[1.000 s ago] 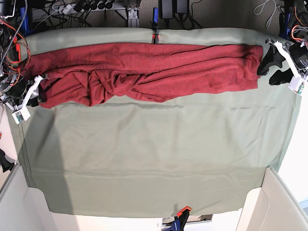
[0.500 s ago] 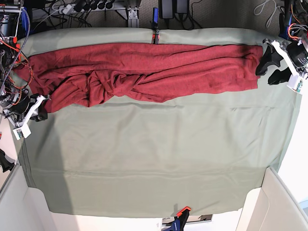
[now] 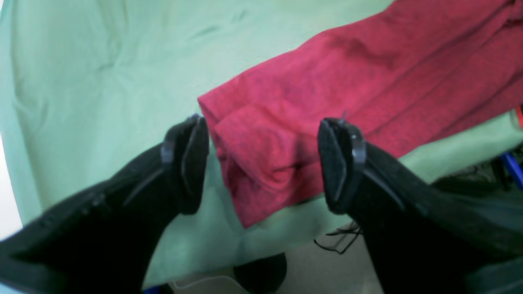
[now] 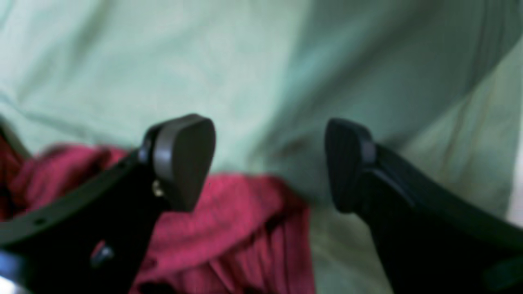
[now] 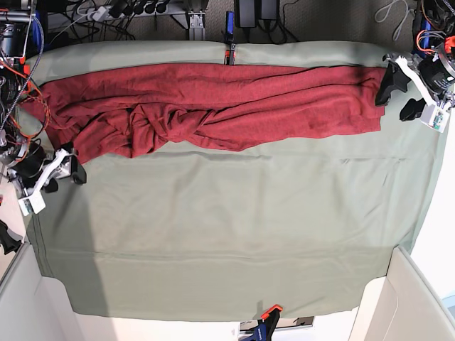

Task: Fold the T-shirt properly
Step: 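Move the right gripper to the folded shirt's end and grasp it, then grasp the shirt's other end with the left gripper and pull both ends apart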

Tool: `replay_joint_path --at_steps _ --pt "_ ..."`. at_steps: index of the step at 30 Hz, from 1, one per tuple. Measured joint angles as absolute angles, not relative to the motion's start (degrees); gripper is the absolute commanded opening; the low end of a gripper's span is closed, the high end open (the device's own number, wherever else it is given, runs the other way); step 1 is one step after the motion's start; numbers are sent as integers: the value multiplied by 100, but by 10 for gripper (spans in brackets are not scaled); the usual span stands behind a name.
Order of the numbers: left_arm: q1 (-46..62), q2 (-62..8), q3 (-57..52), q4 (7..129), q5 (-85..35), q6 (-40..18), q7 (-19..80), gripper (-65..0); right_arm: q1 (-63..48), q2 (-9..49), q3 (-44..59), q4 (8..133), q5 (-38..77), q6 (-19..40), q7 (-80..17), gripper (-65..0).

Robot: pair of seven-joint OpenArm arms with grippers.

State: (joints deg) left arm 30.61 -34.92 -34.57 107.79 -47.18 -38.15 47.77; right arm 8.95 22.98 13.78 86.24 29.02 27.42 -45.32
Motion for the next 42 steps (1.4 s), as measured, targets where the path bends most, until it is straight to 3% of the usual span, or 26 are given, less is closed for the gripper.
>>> replay_joint_path --at_steps 7,8,9,11,12,26,42 --pt "3061 -3444 -3459 10724 -4978 -3640 4792 -209 976 2300 1474 9498 3350 2724 -5315 -215" --pt "3061 -3374 -3459 10715 -4971 -3509 4792 -209 945 2300 1474 9498 3411 2729 -5347 -252" --pt "3061 -3295 -3459 10656 -4960 -3498 4753 -209 893 2298 1474 9498 3426 2768 -5369 -330" --pt "3044 -3140 -3459 10449 -4956 -3511 4648 -209 725 2272 1476 9498 3472 2832 -5378 -587" --pt "3004 -3065 -3459 10331 -4954 -3489 4648 -209 639 2248 1479 9498 3463 2851 -5393 -650" --pt "2008 -2875 -3470 8582 -5004 -3194 4713 -209 95 1887 1483 9491 3540 2860 -5382 -650" --pt "2010 -2873 -3135 8114 -5651 -3607 4947 -209 93 1796 1483 9491 3538 2862 -5387 -650"
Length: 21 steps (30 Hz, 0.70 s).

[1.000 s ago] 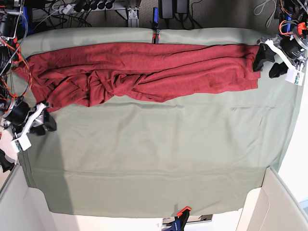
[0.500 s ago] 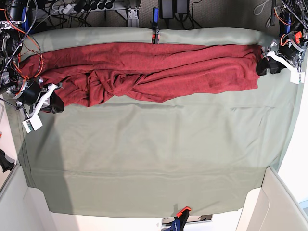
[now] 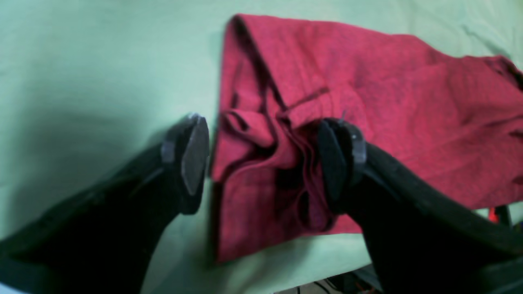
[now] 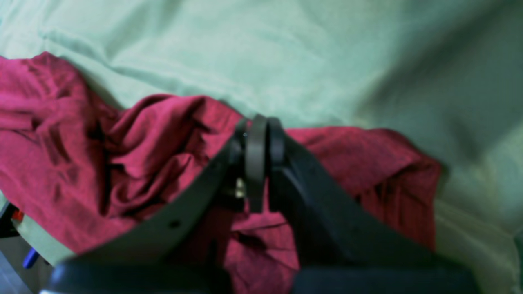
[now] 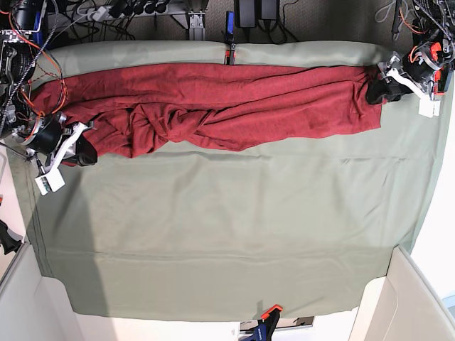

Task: Fold the T-shirt properly
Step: 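Grasp the shirt's other end with the left gripper and pull both ends apart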

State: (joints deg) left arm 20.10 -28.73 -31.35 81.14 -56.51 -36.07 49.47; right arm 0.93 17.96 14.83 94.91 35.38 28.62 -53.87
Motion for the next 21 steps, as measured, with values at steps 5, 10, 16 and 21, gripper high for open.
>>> replay_joint_path --at_steps 5,10,16,21 --pt "1997 -2838 -2943 8117 -5662 -3653 4890 -209 93 1796 1483 9491 3538 2862 -5389 -650" --pt "1979 -2729 -2694 8136 -5555 -3693 4775 -209 93 1796 1483 9491 3538 2862 -5387 -650" --pt "1951 -2729 -2392 8149 -5461 -3715 4547 -268 95 1796 1483 9491 3538 2862 -5387 -650" --pt "1968 -2685 -2355 8132 -5295 -3695 4233 -627 93 1796 1483 9491 3540 2862 -5387 -650"
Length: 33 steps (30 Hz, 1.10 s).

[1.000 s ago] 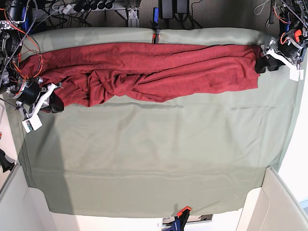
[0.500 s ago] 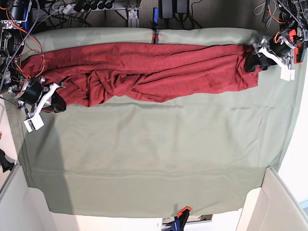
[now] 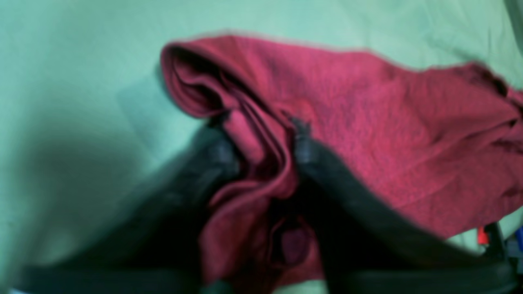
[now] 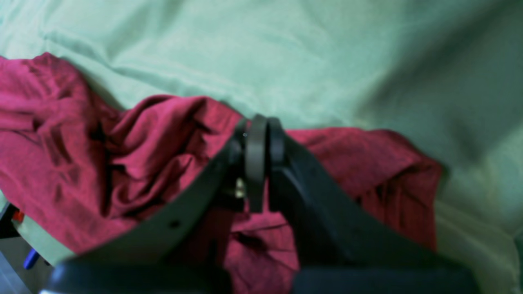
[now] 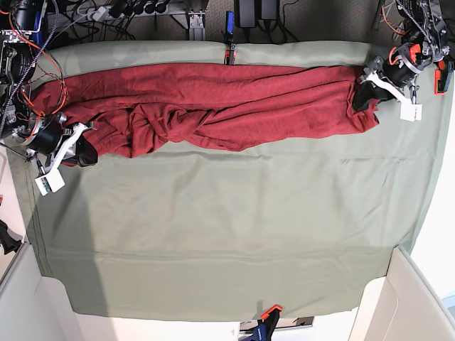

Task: Fold the T-shirt properly
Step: 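Grasp the shirt's other end with the left gripper and pull both ends apart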

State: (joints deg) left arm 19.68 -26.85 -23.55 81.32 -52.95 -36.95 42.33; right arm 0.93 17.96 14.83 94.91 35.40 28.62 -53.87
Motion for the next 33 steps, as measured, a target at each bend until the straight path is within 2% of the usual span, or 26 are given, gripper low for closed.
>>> replay_joint_path --at_steps 1,3,7,11,24,29,33 --pt "1968 -2679 -2357 8132 -5282 -3719 4211 -650 93 1793 1483 9491 3540 2862 -5387 -650" --pt "1970 -2681 -2357 8132 -5039 -3918 4110 -650 93 1796 1483 9491 3535 2862 -5389 -650" --pt "1949 -2663 -2416 8132 -4904 -3948 3935 -650 95 1796 1483 9491 3535 2862 -5389 -650" --pt "1634 -2635 -2969 8106 -4751 -3944 4097 -650 93 1796 1483 9491 3535 2862 -5391 -650" --pt "864 -3621 -3009 8025 -3024 -3824 3795 -650 143 1798 1483 9491 3553 2862 -5369 -650" --pt "770 -3795 -3013 7909 -3000 -3776 3811 -650 145 1791 1483 9491 3559 2862 -5365 -650" --pt "790 -3819 -3017 8287 -4200 -3944 4331 -650 143 1796 1483 9494 3555 2862 -5365 -650"
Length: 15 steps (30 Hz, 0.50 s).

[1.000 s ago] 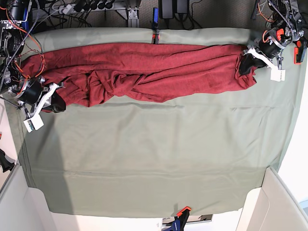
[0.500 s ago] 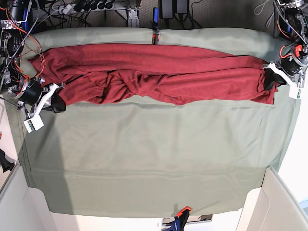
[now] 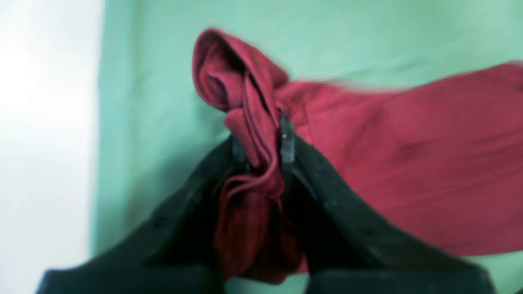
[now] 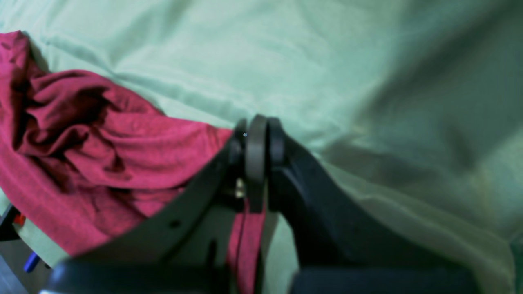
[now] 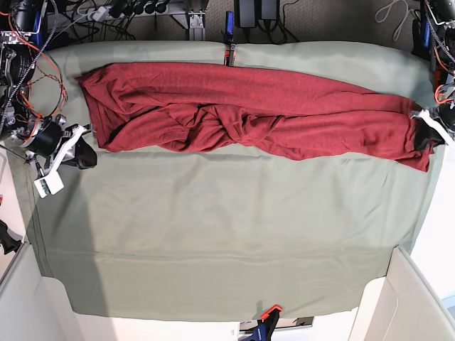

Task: Fold the T-shirt properly
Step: 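Grasp the shirt's other end with the left gripper and pull both ends apart, then lift the strip end with the left gripper and fold it toward the middle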

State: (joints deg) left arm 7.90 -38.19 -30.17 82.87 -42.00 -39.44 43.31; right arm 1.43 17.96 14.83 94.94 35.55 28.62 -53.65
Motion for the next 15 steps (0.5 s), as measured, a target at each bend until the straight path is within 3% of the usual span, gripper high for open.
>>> replay_joint_path --at_steps 2,8,15 --pt "864 -3774 -3015 8761 -4825 -3957 4475 -650 139 1793 1483 9491 3535 2862 -5371 -650" --pt "1142 -3487 -2449 10158 -4890 -3979 4713 -650 141 1793 1483 9491 3538 2864 -5363 -650" --pt "1144 -3061 -1044 10298 -4449 -3970 4794 -650 141 1793 1483 9494 3540 2864 -5356 -650"
